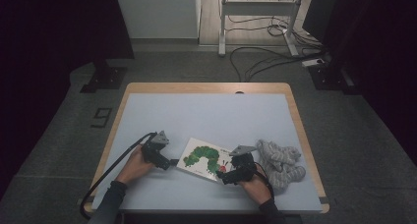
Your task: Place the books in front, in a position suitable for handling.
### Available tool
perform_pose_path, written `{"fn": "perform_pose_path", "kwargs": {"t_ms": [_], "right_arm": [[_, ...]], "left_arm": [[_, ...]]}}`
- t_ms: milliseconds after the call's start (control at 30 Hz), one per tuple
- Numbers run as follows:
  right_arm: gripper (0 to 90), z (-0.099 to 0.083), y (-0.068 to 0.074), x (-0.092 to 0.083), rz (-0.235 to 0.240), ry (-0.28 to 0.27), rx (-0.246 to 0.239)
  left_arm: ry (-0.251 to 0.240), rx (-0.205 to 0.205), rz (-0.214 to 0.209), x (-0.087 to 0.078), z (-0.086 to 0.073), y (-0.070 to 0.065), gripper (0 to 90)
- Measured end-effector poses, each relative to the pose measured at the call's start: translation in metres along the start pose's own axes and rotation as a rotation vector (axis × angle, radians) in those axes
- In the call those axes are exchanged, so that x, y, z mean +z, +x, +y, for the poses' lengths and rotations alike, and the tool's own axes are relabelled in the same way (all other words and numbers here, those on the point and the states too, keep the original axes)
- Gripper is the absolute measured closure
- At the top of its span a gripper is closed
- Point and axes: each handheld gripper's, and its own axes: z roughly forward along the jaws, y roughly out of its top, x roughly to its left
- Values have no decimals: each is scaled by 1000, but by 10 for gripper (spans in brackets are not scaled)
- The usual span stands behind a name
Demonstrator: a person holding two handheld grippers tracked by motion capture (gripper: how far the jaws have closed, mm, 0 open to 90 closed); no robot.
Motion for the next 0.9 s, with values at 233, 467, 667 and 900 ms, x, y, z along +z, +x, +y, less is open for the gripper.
{"fn": "perform_pose_path", "kwargs": {"t_ms": [233, 467, 667, 900], "right_arm": [[0, 1, -5, 1, 15, -2, 32], [0, 6, -10, 5, 8, 10, 22], [0, 14, -16, 11, 17, 9, 18], [0, 24, -19, 21, 21, 18, -21]], "left_arm": [[-18, -12, 2, -4, -4, -14, 18], [-34, -12, -13, -5, -6, -27, 18], [-42, -17, -35, -7, -8, -42, 17], [-32, -32, -58, -7, -9, -55, 2]]}}
